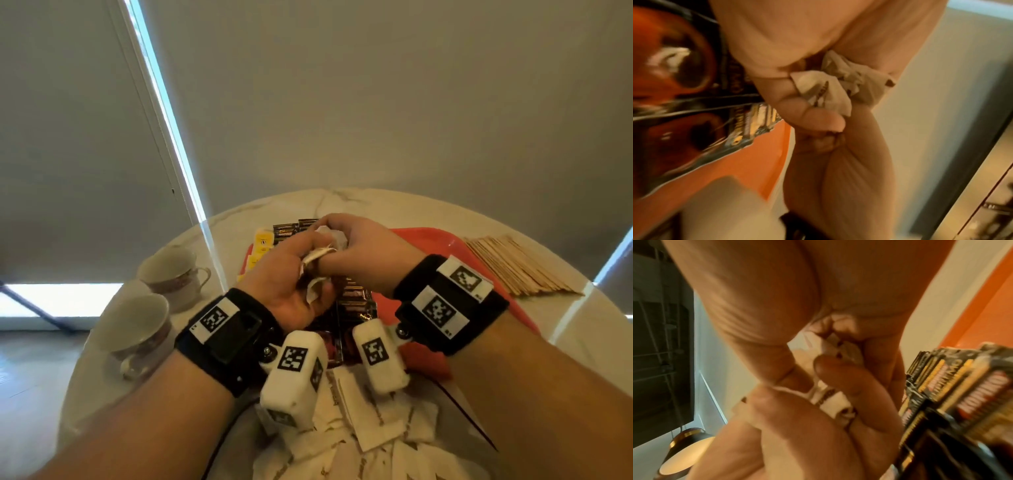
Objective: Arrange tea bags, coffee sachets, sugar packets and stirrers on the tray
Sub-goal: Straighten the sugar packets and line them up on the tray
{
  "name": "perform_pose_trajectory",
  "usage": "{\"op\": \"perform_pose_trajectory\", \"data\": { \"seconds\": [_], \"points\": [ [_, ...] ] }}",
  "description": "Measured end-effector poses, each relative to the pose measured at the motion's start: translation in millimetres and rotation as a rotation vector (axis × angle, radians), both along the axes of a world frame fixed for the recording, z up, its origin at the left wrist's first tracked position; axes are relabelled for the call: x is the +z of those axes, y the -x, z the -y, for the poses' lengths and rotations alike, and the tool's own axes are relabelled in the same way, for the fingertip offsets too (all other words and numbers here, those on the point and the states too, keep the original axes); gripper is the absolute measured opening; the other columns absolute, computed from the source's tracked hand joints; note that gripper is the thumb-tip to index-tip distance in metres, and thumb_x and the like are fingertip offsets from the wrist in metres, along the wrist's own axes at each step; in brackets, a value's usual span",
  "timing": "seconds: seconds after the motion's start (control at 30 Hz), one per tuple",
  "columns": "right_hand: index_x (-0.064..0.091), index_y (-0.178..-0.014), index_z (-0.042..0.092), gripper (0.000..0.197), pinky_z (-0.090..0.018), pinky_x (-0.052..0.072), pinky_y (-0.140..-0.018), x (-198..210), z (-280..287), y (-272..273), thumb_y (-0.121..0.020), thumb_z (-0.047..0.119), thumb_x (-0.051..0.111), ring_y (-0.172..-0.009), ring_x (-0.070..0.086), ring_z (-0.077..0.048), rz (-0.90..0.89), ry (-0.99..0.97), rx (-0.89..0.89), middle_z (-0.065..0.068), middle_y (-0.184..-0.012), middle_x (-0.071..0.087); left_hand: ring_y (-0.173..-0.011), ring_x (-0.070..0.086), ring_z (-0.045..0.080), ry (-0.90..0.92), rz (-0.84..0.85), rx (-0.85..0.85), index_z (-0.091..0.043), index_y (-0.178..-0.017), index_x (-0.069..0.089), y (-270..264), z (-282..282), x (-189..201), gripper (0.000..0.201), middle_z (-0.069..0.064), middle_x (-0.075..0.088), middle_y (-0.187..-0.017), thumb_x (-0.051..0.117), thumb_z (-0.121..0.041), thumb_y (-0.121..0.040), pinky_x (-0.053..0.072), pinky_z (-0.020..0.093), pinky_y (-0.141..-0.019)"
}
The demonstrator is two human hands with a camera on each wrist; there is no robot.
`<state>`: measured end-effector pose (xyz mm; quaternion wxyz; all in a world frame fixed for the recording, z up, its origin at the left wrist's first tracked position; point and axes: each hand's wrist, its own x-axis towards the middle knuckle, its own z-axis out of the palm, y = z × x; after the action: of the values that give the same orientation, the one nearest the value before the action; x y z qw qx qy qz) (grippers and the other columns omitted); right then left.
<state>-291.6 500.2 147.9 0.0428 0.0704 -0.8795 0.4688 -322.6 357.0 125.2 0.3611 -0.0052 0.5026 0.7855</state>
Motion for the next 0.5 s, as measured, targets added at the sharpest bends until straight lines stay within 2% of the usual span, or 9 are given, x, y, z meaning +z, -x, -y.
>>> {"op": "perform_pose_trajectory", "data": {
  "seconds": [0.07, 0.13, 0.2, 0.27, 0.33, 0.4, 0.5],
  "points": [
    [0.065, -0.118, 0.029, 0.041, -0.03, 0.061, -0.077, 2, -1, 9, -0.081, 0.015, 0.077, -0.086, 0.072, -0.012, -0.014, 0.023, 0.015, 0.004, -0.101, 0.073, -0.059, 0.063, 0.016, -0.011, -0.023, 0.049, -0.016, -0.123, 0.066, 12, 1, 1, 0.028, 0.006, 0.067, -0.077, 0.063, -0.026, -0.097, 0.049, 0.02, -0.04],
    [0.062, -0.126, 0.031, 0.05, -0.032, 0.061, -0.083, 3, -2, 15, -0.082, 0.015, 0.077, -0.091, 0.072, -0.011, -0.01, 0.049, 0.035, 0.006, -0.107, 0.073, -0.056, 0.063, 0.014, -0.026, -0.028, 0.076, -0.01, -0.113, 0.066, 20, 1, 0, 0.02, 0.007, 0.067, -0.073, 0.062, -0.023, -0.099, 0.049, 0.019, -0.04],
    [0.06, -0.131, 0.028, 0.054, -0.035, 0.061, -0.087, 0, -3, 19, -0.082, 0.01, 0.077, -0.095, 0.073, -0.013, -0.003, 0.117, 0.047, 0.005, -0.112, 0.073, -0.053, 0.06, 0.012, -0.033, -0.011, 0.074, -0.009, -0.106, 0.064, 26, 3, -3, 0.016, 0.006, 0.065, -0.07, 0.06, -0.024, -0.101, 0.046, 0.018, -0.038],
    [0.061, -0.131, 0.023, 0.053, -0.037, 0.061, -0.085, -4, -3, 22, -0.083, 0.006, 0.077, -0.101, 0.073, -0.018, 0.029, 0.296, 0.047, 0.001, -0.119, 0.071, -0.05, 0.056, 0.009, -0.045, 0.012, 0.079, -0.01, -0.104, 0.062, 31, 6, -7, 0.016, 0.004, 0.061, -0.07, 0.059, -0.025, -0.102, 0.04, 0.016, -0.034],
    [0.063, -0.127, 0.021, 0.049, -0.037, 0.061, -0.08, -8, -1, 24, -0.082, 0.008, 0.08, -0.108, 0.07, -0.024, 0.059, 0.498, 0.041, -0.007, -0.127, 0.066, -0.049, 0.05, 0.007, -0.054, -0.009, 0.125, -0.012, -0.104, 0.06, 34, 9, -10, 0.013, 0.002, 0.057, -0.072, 0.061, -0.025, -0.101, 0.034, 0.015, -0.032],
    [0.064, -0.124, 0.019, 0.045, -0.033, 0.06, -0.074, -9, 1, 24, -0.083, 0.012, 0.081, -0.103, 0.069, -0.023, 0.06, 0.581, 0.036, -0.011, -0.121, 0.062, -0.05, 0.047, 0.007, -0.054, -0.083, 0.198, -0.013, -0.106, 0.059, 32, 11, -10, 0.012, 0.002, 0.055, -0.073, 0.062, -0.023, -0.1, 0.03, 0.014, -0.033],
    [0.062, -0.121, 0.014, 0.041, -0.031, 0.058, -0.065, -8, 5, 23, -0.085, 0.012, 0.08, -0.084, 0.066, -0.021, 0.054, 0.566, 0.038, -0.01, -0.098, 0.06, -0.051, 0.051, 0.008, -0.03, -0.239, 0.284, -0.013, -0.107, 0.06, 28, 14, -11, 0.01, 0.004, 0.059, -0.074, 0.062, -0.022, -0.103, 0.031, 0.015, -0.033]
  ]
}}
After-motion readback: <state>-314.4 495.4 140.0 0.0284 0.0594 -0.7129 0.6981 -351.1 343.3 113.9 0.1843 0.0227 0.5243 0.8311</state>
